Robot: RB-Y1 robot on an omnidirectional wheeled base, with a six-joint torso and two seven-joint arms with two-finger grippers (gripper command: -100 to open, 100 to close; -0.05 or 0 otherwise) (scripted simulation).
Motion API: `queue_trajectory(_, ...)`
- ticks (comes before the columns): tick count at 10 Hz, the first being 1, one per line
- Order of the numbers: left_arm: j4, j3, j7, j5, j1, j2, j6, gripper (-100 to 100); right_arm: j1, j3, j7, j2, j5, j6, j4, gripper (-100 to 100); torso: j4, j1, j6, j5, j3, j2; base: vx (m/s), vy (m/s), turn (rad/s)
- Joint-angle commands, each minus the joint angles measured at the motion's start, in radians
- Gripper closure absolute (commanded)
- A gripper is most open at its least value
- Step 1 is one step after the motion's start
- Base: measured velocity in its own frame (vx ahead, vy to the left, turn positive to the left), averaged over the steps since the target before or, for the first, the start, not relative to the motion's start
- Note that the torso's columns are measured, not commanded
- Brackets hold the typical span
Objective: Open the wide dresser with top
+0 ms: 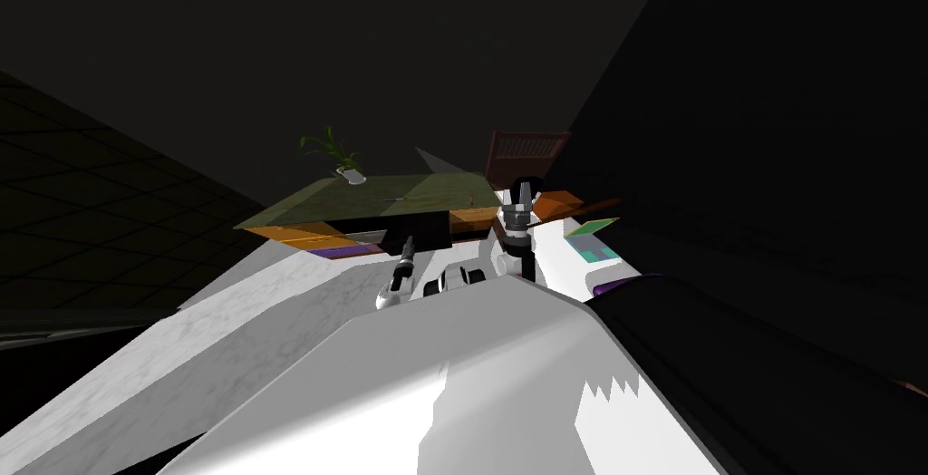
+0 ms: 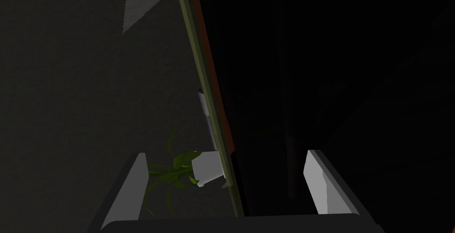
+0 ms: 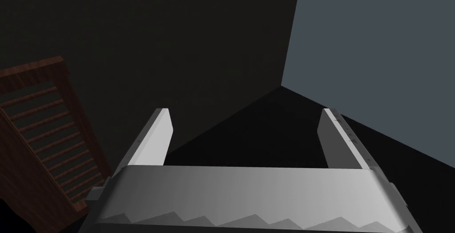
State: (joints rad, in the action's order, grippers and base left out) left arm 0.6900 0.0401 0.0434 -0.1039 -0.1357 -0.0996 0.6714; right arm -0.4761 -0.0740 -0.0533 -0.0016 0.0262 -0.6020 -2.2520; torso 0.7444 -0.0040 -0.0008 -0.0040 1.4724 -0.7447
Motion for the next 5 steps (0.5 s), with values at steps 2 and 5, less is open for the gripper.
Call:
queue_trajectory(2, -0.005, 0.000, 0.000, 0.000, 0.005, 0.001, -0.004, 0, 0.000, 0.000, 0.000, 0.000, 0.000, 0.000, 0.000, 0, -0.003, 0.002, 0.001, 0.002, 0.002, 0.004, 0.000, 0.000, 0.000)
queue_trajectory(5, -0.008, 0.000, 0.000, 0.000, 0.007, 0.001, -0.007, 0, 0.000, 0.000, 0.000, 0.000, 0.000, 0.000, 0.000, 0, -0.005, 0.003, 0.001, 0.003, 0.003, 0.005, 0.000, 0.000, 0.000)
